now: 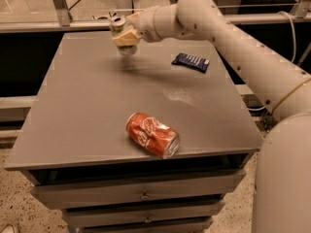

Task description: Move 7up can near rxbar blueberry

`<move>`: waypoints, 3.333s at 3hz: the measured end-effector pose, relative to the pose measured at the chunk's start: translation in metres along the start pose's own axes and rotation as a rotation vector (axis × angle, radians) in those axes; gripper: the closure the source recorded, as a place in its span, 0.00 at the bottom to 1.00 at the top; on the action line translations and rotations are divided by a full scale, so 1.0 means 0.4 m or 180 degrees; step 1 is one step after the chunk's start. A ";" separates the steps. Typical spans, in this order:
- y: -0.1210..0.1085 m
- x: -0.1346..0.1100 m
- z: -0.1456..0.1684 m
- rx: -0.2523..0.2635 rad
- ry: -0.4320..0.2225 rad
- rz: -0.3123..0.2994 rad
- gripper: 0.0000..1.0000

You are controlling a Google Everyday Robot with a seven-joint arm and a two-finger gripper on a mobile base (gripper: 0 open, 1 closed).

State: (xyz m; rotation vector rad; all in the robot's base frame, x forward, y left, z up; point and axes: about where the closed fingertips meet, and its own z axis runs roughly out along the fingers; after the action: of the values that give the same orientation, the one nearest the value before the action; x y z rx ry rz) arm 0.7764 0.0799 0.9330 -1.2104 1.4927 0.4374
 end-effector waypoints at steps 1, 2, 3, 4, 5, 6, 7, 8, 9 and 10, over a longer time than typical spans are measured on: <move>-0.105 0.047 -0.119 0.0364 0.0107 -0.0044 1.00; -0.178 0.099 -0.214 0.0636 0.0191 0.0021 1.00; -0.218 0.157 -0.281 0.0798 0.0247 0.0136 1.00; -0.247 0.202 -0.334 0.0910 0.0268 0.0202 1.00; -0.275 0.222 -0.374 0.0996 0.0260 0.0182 1.00; -0.285 0.245 -0.398 0.1023 0.0283 0.0238 0.85; -0.286 0.273 -0.412 0.1038 0.0307 0.0307 0.62; -0.285 0.301 -0.421 0.1047 0.0314 0.0331 0.38; -0.288 0.318 -0.426 0.1051 0.0314 0.0321 0.15; -0.288 0.332 -0.429 0.1053 0.0302 0.0363 0.00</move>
Offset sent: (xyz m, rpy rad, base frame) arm 0.0313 -0.1893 0.0212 -0.0176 -0.0681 -0.3270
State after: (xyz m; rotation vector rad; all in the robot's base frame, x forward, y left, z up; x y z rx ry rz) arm 0.8049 -0.1627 0.9085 -0.8985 1.6462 0.1986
